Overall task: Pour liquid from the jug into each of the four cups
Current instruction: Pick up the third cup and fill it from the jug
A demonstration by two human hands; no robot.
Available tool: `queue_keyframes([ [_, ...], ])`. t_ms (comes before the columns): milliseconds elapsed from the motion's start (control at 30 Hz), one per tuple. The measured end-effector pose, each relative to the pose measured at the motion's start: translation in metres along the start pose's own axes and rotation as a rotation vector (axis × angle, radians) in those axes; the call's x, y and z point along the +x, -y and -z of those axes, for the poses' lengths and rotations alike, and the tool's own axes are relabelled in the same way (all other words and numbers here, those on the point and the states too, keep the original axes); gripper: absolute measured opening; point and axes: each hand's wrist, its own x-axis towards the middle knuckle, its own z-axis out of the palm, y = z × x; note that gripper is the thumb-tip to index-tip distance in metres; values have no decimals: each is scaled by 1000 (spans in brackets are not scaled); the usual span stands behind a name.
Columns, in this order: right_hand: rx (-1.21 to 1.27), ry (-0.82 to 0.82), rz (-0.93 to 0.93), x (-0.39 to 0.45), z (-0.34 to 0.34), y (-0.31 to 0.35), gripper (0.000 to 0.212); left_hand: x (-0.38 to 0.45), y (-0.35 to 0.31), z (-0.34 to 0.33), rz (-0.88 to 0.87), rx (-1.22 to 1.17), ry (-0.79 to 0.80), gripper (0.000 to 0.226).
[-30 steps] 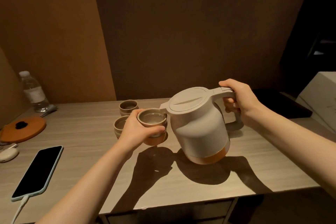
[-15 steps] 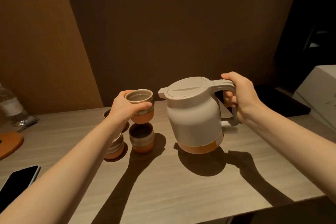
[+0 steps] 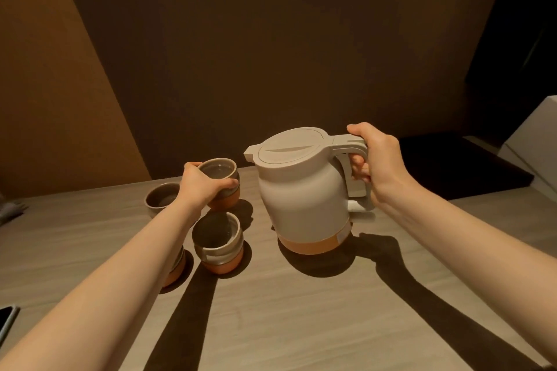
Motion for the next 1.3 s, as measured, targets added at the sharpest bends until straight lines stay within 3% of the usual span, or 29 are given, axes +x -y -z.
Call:
queue_keyframes([
  [500,19,-12,-56,9,-2,-27,45,18,17,-10,109,161,111,98],
  [1133,-4,21,-38,4,-1,-27,47,14,14,-1,301,26,267,87],
  [1300,-13,19,-36,3,-2,-27,47,13,8,1,328,110,252,93],
])
